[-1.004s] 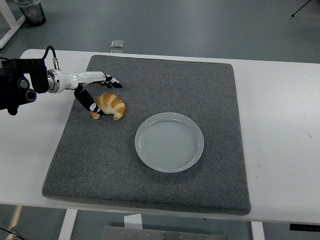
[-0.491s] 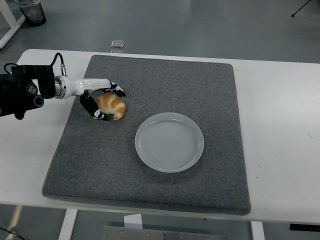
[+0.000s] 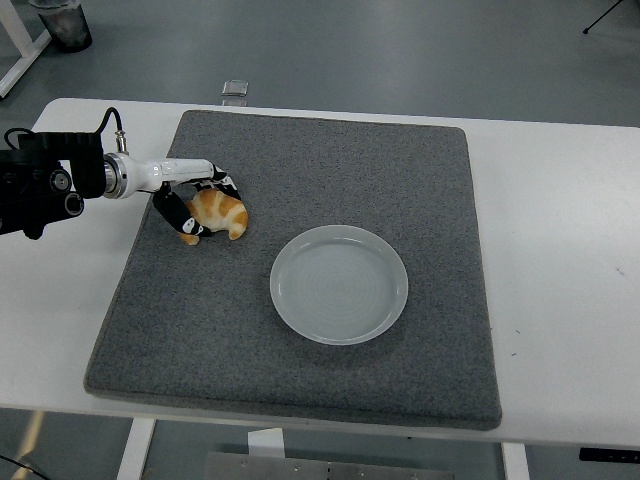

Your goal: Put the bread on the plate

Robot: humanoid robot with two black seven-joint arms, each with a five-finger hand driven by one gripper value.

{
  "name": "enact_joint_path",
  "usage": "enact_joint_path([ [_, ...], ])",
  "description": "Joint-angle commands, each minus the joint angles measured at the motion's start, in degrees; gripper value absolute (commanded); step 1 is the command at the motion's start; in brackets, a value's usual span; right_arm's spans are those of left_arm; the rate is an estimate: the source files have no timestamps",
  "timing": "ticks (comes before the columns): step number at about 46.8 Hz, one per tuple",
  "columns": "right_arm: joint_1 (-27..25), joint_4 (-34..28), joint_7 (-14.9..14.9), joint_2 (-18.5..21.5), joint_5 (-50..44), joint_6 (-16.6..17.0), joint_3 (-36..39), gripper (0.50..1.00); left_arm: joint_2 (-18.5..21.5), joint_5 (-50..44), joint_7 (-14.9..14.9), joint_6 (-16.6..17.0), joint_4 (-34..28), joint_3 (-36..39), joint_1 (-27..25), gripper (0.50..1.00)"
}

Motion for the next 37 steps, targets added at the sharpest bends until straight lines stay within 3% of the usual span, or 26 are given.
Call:
enact_joint_path([
  [1,0.0,0.0,0.0,0.0,0.0,0.0,0.0,0.952,0.0,0.4,0.0,1.1,0.1,0.7,-0.1,0.801],
  [19,0.0,0.0,0.0,0.0,0.0,0.0,0.0,0.952,-2.0,0.9,0.0,1.4,0.7,1.3,0.0,0.774],
  [32,0.0,0.0,0.0,0.0,0.0,0.0,0.0,0.954,-2.0,0.9,0.0,1.4,0.9,1.2,-1.0,0.617],
  [37,0.0,0.0,0.0,0.0,0.0,0.0,0.0,0.952,-1.9,0.9,0.0,1.4,0.9,1.1,-2.2,0.500],
])
